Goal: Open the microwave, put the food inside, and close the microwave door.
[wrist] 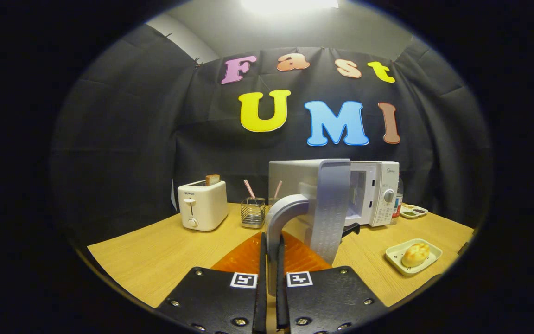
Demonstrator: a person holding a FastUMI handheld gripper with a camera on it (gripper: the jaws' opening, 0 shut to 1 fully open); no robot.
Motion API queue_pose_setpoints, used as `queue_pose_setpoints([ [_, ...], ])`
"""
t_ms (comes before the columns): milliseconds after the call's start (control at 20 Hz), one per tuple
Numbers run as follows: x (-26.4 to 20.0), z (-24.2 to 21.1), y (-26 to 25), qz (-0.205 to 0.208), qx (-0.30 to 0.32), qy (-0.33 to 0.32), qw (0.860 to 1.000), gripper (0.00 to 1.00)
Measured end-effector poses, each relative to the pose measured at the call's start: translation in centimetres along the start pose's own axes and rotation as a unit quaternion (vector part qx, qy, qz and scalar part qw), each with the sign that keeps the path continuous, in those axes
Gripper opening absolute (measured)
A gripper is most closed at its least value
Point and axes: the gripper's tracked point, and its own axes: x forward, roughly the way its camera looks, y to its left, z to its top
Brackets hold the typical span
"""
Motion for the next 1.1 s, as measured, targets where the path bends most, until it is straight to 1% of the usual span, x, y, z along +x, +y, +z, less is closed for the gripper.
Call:
queue_pose_setpoints([
  [100, 0.0, 0.1, 1.2, -0.018, 0.0, 0.0, 1.0, 0.09],
  [200, 0.3, 0.1, 2.2, -0.027, -0.009, 0.0, 1.0, 0.09],
  [300, 0.5, -0.1, 2.3, -0.028, -0.009, 0.01, 1.0, 0.09],
  [400, 0.4, -0.2, 2.2, -0.017, -0.001, 0.02, 1.0, 0.13],
  [450, 0.2, 0.0, 2.0, -0.013, -0.003, 0.023, 1.0, 0.31],
  [500, -0.1, 0.0, 1.7, -0.014, -0.004, 0.026, 1.0, 0.45],
  [550, -0.2, 0.0, 1.7, -0.007, -0.002, 0.028, 1.0, 0.63],
  [600, -0.6, -0.2, 2.0, 0.009, 0.006, 0.03, 0.999, 0.64],
  [700, -1.5, -0.2, 3.3, 0.055, 0.015, 0.033, 0.998, 0.69],
  [750, -1.8, -0.1, 3.2, 0.069, 0.014, 0.034, 0.997, 0.77],
  [900, -3.8, -0.4, 3.0, 0.126, 0.03, 0.039, 0.991, 0.77],
  [1000, -5.5, 0.2, 3.4, 0.188, 0.046, 0.037, 0.98, 0.8],
  [1100, -7.3, 0.5, 3.0, 0.238, 0.057, 0.037, 0.969, 0.81],
])
